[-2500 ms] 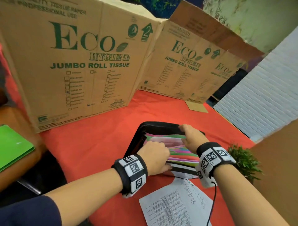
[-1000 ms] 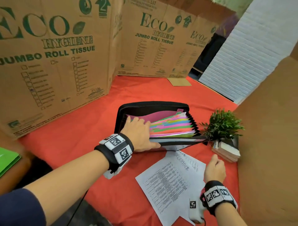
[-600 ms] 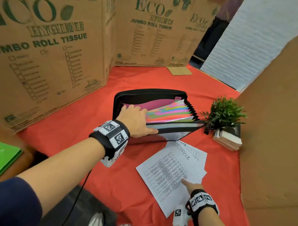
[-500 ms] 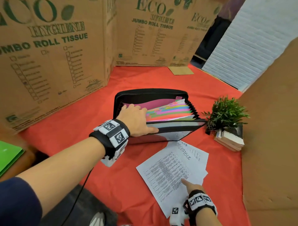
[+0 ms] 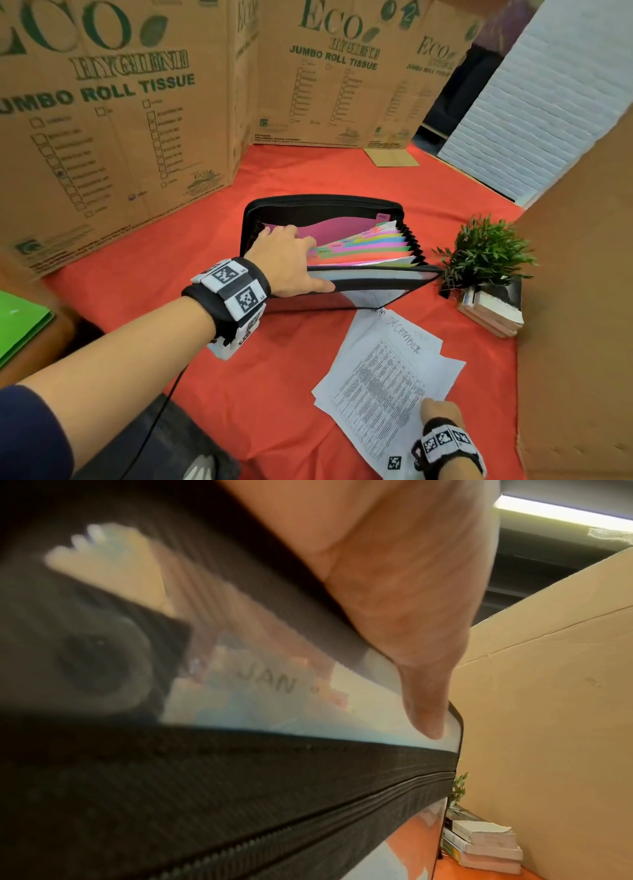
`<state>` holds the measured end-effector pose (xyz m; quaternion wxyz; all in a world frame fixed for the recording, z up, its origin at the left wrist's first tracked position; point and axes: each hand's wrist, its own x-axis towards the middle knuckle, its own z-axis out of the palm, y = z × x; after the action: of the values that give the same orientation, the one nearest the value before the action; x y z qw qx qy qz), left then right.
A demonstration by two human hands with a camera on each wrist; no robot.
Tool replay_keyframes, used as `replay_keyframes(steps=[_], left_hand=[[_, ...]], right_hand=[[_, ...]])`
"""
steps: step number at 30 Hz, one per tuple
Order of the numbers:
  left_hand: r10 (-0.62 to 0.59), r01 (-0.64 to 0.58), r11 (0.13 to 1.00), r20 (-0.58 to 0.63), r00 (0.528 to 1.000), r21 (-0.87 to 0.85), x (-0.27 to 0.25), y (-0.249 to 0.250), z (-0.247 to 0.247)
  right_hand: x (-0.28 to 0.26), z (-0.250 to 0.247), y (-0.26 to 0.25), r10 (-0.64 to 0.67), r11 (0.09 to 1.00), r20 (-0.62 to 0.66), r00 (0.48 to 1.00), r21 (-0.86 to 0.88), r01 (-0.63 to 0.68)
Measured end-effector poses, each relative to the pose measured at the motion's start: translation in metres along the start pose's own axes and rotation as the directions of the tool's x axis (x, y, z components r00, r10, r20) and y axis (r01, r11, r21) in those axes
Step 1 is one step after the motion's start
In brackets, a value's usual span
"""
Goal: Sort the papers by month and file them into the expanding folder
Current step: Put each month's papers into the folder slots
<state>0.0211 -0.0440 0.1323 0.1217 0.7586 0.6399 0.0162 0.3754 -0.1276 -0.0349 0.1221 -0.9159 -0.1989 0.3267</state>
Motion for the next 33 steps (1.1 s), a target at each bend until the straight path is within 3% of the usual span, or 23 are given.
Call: replay_keyframes(steps=[6,11,14,16,18,21,24,27,28,31,33], left_hand=[[-0.013,0.015,0.998,0.032,0.999,-0.062,-0.001,0.000,-0.009],[0.006,-0.005,1.000,0.060,0.998,-0.021,0.002,-0.001,-0.009],[0.012,-0.010,1.000,0.072,0.997,-0.020,0.004,-0.002,-0.010],[0.031,-0.031,0.999,0.031,0.999,0.006,0.005,-0.003,-0.010],[0.063,-0.060,0.995,-0.036,0.997,0.079,0.006,-0.003,-0.010],[0.103,-0.095,0.986,-0.053,0.993,0.137,0.009,-0.003,-0.010],[0.117,-0.118,0.987,0.021,0.993,0.109,0.014,-0.006,-0.011],[0.140,-0.146,0.986,0.071,0.988,0.082,0.018,-0.009,-0.013],[0.137,-0.144,0.987,0.095,0.986,0.067,0.019,-0.010,-0.013],[0.108,-0.117,0.991,0.148,0.983,0.057,0.022,-0.011,-0.015],[0.072,-0.081,0.995,0.166,0.984,0.050,0.023,-0.011,-0.015]], right_hand=[[0.017,-0.002,-0.016,-0.040,0.979,0.122,0.992,0.201,0.015],[0.030,-0.010,-0.032,-0.120,0.983,0.216,0.969,0.164,0.085],[0.028,-0.030,-0.050,-0.292,0.956,0.109,0.950,0.032,0.290],[0.015,-0.056,-0.066,-0.404,0.894,0.013,0.915,-0.208,0.397],[0.008,-0.084,-0.083,-0.480,0.818,-0.070,0.874,-0.396,0.417],[-0.020,-0.127,-0.112,-0.545,0.777,-0.212,0.811,-0.491,0.394],[-0.065,-0.164,-0.140,-0.654,0.741,-0.351,0.670,-0.474,0.476],[-0.113,-0.185,-0.173,-0.799,0.600,-0.393,0.454,-0.482,0.639],[-0.127,-0.188,-0.185,-0.845,0.526,-0.394,0.361,-0.496,0.690],[-0.164,-0.191,-0.218,-0.946,0.214,-0.323,0.005,-0.614,0.760],[-0.183,-0.188,-0.240,-0.959,0.082,-0.256,-0.120,-0.658,0.748]])
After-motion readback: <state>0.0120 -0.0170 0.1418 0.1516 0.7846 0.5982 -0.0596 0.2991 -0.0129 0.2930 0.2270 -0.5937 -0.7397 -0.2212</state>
